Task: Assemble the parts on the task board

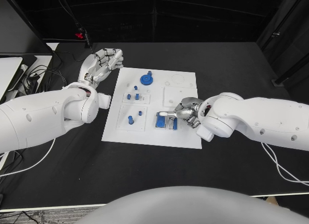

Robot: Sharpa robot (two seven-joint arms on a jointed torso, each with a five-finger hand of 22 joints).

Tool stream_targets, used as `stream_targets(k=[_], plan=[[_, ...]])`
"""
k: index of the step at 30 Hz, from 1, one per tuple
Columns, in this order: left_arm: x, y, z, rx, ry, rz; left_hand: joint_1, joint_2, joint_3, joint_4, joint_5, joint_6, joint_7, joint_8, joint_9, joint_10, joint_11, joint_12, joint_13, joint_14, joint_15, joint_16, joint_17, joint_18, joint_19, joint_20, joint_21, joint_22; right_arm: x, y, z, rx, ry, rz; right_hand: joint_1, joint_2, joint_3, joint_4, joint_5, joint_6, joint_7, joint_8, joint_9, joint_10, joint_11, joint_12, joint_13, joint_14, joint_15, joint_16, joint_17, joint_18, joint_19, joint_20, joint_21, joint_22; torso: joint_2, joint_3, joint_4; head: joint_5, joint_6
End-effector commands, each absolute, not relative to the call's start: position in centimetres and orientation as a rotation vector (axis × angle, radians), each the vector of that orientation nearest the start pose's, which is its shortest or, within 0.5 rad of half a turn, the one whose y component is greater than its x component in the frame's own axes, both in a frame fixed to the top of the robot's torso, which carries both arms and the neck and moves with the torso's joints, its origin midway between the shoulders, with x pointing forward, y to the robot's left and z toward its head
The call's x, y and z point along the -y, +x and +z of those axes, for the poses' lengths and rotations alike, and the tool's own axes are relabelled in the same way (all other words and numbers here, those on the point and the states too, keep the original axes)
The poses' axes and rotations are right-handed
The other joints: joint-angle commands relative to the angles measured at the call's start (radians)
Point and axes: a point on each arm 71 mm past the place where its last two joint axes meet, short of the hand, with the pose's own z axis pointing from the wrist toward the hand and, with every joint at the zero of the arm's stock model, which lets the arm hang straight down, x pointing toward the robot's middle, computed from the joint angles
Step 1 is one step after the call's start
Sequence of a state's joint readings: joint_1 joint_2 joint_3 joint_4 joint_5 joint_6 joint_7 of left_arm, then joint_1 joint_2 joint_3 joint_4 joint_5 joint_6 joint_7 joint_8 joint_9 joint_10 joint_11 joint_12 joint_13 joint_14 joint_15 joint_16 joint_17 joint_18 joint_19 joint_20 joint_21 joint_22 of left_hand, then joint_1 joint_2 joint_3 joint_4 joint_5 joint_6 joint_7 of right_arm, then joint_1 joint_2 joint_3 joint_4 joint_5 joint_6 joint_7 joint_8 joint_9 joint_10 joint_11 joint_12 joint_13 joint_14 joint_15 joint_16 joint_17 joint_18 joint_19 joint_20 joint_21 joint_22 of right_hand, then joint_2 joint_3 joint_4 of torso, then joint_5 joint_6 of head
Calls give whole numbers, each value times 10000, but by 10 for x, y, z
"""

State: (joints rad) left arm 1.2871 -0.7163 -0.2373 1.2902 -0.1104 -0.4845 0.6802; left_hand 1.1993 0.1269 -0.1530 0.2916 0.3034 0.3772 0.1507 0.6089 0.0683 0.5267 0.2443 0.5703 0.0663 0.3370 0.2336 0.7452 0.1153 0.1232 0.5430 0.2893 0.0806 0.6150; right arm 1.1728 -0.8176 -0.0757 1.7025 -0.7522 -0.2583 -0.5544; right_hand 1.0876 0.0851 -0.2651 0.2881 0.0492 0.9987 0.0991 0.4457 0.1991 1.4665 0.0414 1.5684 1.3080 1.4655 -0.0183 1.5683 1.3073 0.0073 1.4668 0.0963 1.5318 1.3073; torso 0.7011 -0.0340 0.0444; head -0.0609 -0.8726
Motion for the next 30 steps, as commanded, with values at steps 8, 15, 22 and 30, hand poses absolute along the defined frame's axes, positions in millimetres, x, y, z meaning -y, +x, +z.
stream_targets(k=[8,15,22,30], plan=[[-223,521,-188,-11892,-7156,-13779,104,-22,-46,-3,56,-67,1367,49,-9,-72,-4,50,-12,-90,15,39,-19,-67,-15,-3,54,-14,162,415,-225,-22936,6177,7337,315,245,-322,0,-18,162,-327,1195,1006,1043,-365,24,2628,1053,-334,25,2635,53,760,-348,-17,2449,-5,-2,-16,-49,0],[-222,521,-189,-11921,-7168,-13792,106,-20,-48,-3,62,-69,1368,51,-9,-73,-4,52,-12,-91,15,42,-22,-68,-16,-3,54,-15,155,415,-227,-23269,5988,7339,631,552,-513,-3,-10,-278,-537,2463,2335,1043,-557,24,2628,1053,-512,25,2635,52,765,-529,-19,2452,-2,-5,-1,-121,0],[-222,521,-189,-11929,-7172,-13793,106,-20,-48,-3,62,-69,1368,51,-9,-73,-4,52,-12,-91,15,42,-22,-68,-16,-3,54,-15,148,419,-229,-23284,5975,7320,883,794,-480,-33,1,-479,-585,2828,2817,1043,-603,24,2628,1053,-529,25,2635,37,799,-551,27,2475,1,-9,11,-136,0],[-222,521,-189,-11928,-7172,-13791,106,-20,-48,-3,62,-69,1368,51,-9,-73,-4,52,-12,-91,15,42,-22,-68,-16,-3,54,-15,145,422,-231,-23320,5946,7216,1770,1161,-129,-322,348,-635,-668,3127,3368,1043,-670,24,2628,1053,-547,25,2635,17,843,-564,91,2505,-9,-11,11,-135,0]])
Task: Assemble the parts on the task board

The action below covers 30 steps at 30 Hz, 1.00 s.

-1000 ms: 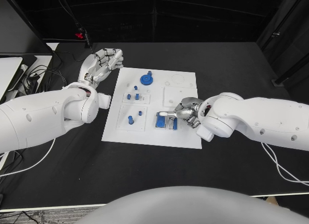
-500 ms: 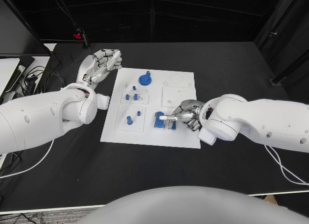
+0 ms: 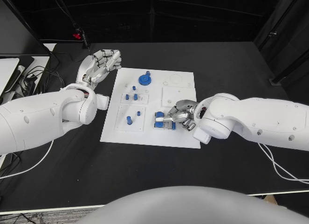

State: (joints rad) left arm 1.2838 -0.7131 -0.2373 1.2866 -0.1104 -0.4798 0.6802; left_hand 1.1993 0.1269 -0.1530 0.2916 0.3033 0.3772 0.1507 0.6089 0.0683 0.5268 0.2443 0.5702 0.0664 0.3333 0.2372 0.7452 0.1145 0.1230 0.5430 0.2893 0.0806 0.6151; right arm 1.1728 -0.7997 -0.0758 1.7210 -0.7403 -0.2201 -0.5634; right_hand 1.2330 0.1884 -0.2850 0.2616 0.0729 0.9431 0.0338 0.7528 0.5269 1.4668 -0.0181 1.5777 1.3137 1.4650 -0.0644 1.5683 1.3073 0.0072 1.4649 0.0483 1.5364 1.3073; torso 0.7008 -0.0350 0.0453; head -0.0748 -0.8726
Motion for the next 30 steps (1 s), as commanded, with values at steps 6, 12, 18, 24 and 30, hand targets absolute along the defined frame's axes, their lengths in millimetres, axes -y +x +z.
stream_targets(k=[6,12,18,24,30], plan=[[-222,521,-189,-11931,-7174,-13790,106,-20,-48,-2,62,-69,1368,51,-10,-73,-4,52,-12,-54,-22,42,-14,-66,-16,-3,54,-16,142,424,-232,-23316,5912,7178,596,187,165,-166,284,-124,-38,91,247,1040,-98,-69,2571,1058,-98,25,2635,13,873,-94,60,2513,-7,4,-5,3,0],[-222,521,-189,-11933,-7175,-13792,114,-12,-57,-2,77,-73,1368,55,-10,-79,-3,59,-13,-57,-21,54,-28,-67,-19,-3,54,-19,141,426,-232,-23188,5989,7140,785,289,254,-217,424,-152,-56,91,361,1040,-113,-69,2571,1058,-108,25,2635,9,882,-104,74,2520,-2,5,-2,-5,0],[-222,521,-189,-11929,-7175,-13781,114,-12,-57,-2,77,-73,1368,55,-10,-79,-3,59,-13,-57,-21,54,-28,-67,-19,-3,54,-19,143,428,-233,-23120,6078,7059,918,592,388,-109,758,-164,-65,43,486,1040,-125,-69,2571,1058,-114,25,2635,5,890,-114,85,2526,-2,0,-9,-12,0],[-222,521,-189,-11936,-7176,-13792,114,-12,-57,-2,77,-73,1368,55,-10,-79,-3,59,-13,-57,-21,54,-28,-67,-19,-3,54,-19,144,428,-233,-23241,5918,6958,1306,632,525,-255,1184,-220,-83,-48,583,1040,-140,-69,2571,1058,-127,25,2635,8,884,-125,76,2524,-1,5,-10,-21,0],[-222,521,-189,-11936,-7178,-13786,114,-12,-57,-2,77,-73,1368,55,-10,-79,-3,59,-13,-57,-21,54,-28,-67,-19,-3,54,-19,144,428,-234,-23326,5824,6898,1731,669,723,-478,1761,-257,-88,-140,656,1040,-149,-69,2571,1058,-136,25,2635,8,884,-134,75,2524,-5,3,-6,-54,0]])
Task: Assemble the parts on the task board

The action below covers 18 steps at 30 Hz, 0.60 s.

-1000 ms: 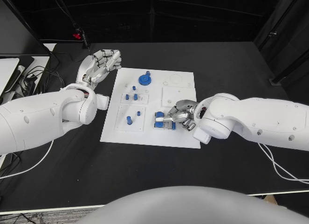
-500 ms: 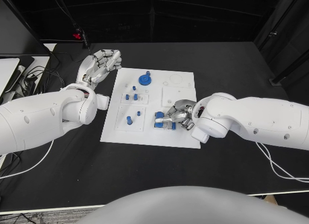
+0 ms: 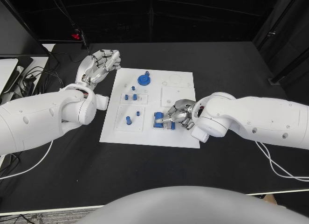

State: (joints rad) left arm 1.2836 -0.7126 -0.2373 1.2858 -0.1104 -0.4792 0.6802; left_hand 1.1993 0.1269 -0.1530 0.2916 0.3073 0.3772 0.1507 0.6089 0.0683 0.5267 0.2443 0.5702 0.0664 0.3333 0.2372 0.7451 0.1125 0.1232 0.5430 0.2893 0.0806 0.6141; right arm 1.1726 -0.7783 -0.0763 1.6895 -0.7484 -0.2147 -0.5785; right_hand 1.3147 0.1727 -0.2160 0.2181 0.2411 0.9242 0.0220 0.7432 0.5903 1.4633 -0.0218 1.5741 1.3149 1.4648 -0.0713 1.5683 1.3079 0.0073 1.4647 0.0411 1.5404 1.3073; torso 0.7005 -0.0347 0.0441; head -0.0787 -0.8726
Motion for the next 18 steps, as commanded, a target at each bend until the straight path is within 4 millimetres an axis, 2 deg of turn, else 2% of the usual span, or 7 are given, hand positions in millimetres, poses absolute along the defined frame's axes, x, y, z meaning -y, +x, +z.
stream_targets(k=[1,8,10,13,15,18], plan=[[-222,521,-189,-11937,-7178,-13787,114,-12,-57,-2,37,-73,1368,56,-11,-78,-3,59,-13,-57,-21,54,-7,-68,-19,-3,54,-9,144,428,-234,-23315,5832,6893,930,831,44,-49,101,-68,31,-49,26,1075,-111,-34,2559,1060,-66,25,2629,8,884,-62,33,2524,1,1,7,-15,0],[-222,521,-189,-11939,-7183,-13783,114,-12,-57,-2,37,-73,1368,56,-11,-78,-3,59,-13,-57,-21,54,-7,-68,-19,-3,54,-9,146,428,-232,-22975,5985,7076,941,803,37,-44,110,-74,42,-69,40,1075,-104,-34,2559,1060,-63,25,2629,11,875,-61,20,2518,2,2,-4,-20,0],[-222,521,-189,-11939,-7184,-13783,114,-12,-57,-2,37,-73,1368,56,-11,-78,-3,59,-13,-57,-21,54,-7,-68,-19,-3,54,-9,147,428,-229,-22617,6040,7399,861,661,-73,34,81,-134,78,-143,49,1075,-71,-34,2559,1060,-54,25,2629,16,866,-54,4,2512,3,0,-5,-47,0],[-222,521,-189,-11951,-7184,-13813,114,-12,-57,-2,37,-73,1368,56,-11,-78,-3,59,-13,-57,-21,54,-7,-68,-19,-3,54,-9,153,426,-222,-21735,6125,8122,685,409,-284,209,147,-484,236,-503,-70,1075,57,-34,2559,1060,-4,25,2629,27,840,-22,-37,2496,11,5,34,-111,0],[-222,521,-189,-11954,-7186,-13817,114,-12,-57,-2,37,-73,1368,56,-11,-78,-3,59,-13,-57,-21,54,-7,-68,-19,-3,54,-9,162,423,-216,-21090,6181,8401,618,263,-385,278,249,-633,339,-702,-159,1075,148,-34,2559,1060,62,25,2629,30,832,26,-50,2491,9,1,37,-113,0],[-222,521,-189,-11951,-7191,-13796,114,-12,-57,-2,37,-73,1368,56,-11,-78,-3,59,-13,-57,-21,54,-7,-68,-19,-3,54,-9,176,420,-209,-20292,6108,8459,442,18,-559,366,616,-808,467,-870,-231,1075,258,-34,2559,1060,135,25,2629,29,834,81,-49,2492,-9,-12,-4,-100,0]])
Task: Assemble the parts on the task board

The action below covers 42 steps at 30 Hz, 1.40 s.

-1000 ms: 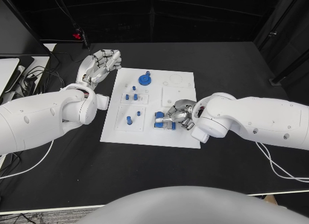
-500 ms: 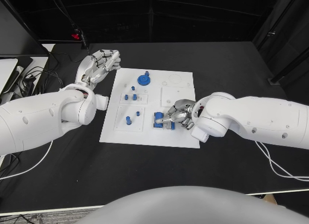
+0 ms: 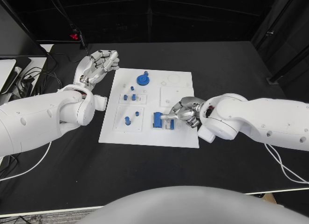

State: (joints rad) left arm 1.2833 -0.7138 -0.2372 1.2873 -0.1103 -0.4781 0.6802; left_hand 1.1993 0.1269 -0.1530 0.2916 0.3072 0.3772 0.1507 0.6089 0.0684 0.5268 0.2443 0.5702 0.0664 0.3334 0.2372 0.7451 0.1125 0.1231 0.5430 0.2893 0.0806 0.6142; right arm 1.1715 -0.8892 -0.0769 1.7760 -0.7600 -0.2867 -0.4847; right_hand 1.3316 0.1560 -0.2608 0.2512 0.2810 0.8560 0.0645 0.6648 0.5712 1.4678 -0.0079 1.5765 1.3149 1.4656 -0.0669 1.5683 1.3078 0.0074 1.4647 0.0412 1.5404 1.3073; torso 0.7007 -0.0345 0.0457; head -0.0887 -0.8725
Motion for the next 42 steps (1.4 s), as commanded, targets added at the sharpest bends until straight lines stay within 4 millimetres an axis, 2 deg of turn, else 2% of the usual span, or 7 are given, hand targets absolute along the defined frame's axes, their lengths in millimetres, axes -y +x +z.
stream_targets(k=[1,5,10,14,29,39,42], plan=[[-223,521,-189,-11949,-7191,-13789,115,-12,-57,-2,38,-73,1368,55,-11,-79,-3,59,-13,-57,-21,54,-8,-68,-19,-3,54,-10,181,419,-207,-20105,6032,8393,175,116,-176,88,331,-190,90,-131,-56,1030,161,-57,2559,1052,117,25,2630,29,833,103,-51,2491,-11,-18,-26,-17,-1],[-223,521,-189,-11950,-7190,-13787,115,-12,-57,-2,38,-73,1368,55,-11,-79,-3,59,-13,-57,-21,54,-8,-68,-19,-3,54,-10,199,414,-206,-19940,5906,7947,-143,-68,-380,255,559,-698,326,-325,-132,1030,362,-57,2559,1052,244,25,2630,49,788,205,-124,2461,-5,-15,-30,-119,-1],[-223,521,-190,-11956,-7192,-13786,115,-12,-57,-2,38,-73,1368,55,-11,-79,-3,59,-13,-57,-21,54,-8,-68,-19,-3,54,-10,213,407,-215,-20512,6445,7113,-104,3,-346,260,540,-1400,639,-659,-449,1030,649,-57,2559,1052,490,25,2630,53,777,414,-145,2453,1,3,-27,-191,-1],[-223,521,-190,-11965,-7200,-13778,125,-3,-72,-1,53,-79,1369,62,-11,-85,-3,69,-13,-61,-21,70,-28,-69,-24,-3,55,-14,216,406,-222,-21092,6704,6452,-41,31,-318,228,550,-1526,732,-818,-688,1030,740,-57,2559,1052,579,25,2630,57,771,506,-156,2449,-21,4,-36,-253,-1],[-222,521,-191,-11977,-7206,-13784,126,-2,-74,-1,55,-80,1369,63,-12,-86,-3,71,-13,-61,-21,73,-31,-69,-24,-3,55,-15,198,411,-241,-21777,6497,5874,211,110,-176,39,585,-1774,933,-1316,-1485,1030,932,-57,2559,1052,803,25,2630,43,805,750,-102,2471,-6,2,-23,-285,-1],[-223,521,-191,-11978,-7218,-13765,133,2,-81,-2,63,-84,1369,65,-12,-88,-3,77,-13,-64,-20,81,-41,-70,-26,-3,56,-17,190,417,-245,-21942,6312,5825,240,140,-141,9,568,-1705,932,-1343,-1580,1030,938,-57,2559,1052,809,25,2630,44,805,770,-102,2471,0,9,-43,-244,-1],[-223,521,-191,-11987,-7218,-13776,133,2,-81,-2,63,-84,1369,65,-12,-88,-3,77,-13,-64,-20,81,-41,-70,-26,-3,56,-17,188,418,-246,-21969,6272,5841,248,136,-135,-5,556,-1717,939,-1378,-1631,1030,942,-57,2559,1052,816,25,2630,44,806,779,-100,2472,-5,10,-14,-270,-1]])
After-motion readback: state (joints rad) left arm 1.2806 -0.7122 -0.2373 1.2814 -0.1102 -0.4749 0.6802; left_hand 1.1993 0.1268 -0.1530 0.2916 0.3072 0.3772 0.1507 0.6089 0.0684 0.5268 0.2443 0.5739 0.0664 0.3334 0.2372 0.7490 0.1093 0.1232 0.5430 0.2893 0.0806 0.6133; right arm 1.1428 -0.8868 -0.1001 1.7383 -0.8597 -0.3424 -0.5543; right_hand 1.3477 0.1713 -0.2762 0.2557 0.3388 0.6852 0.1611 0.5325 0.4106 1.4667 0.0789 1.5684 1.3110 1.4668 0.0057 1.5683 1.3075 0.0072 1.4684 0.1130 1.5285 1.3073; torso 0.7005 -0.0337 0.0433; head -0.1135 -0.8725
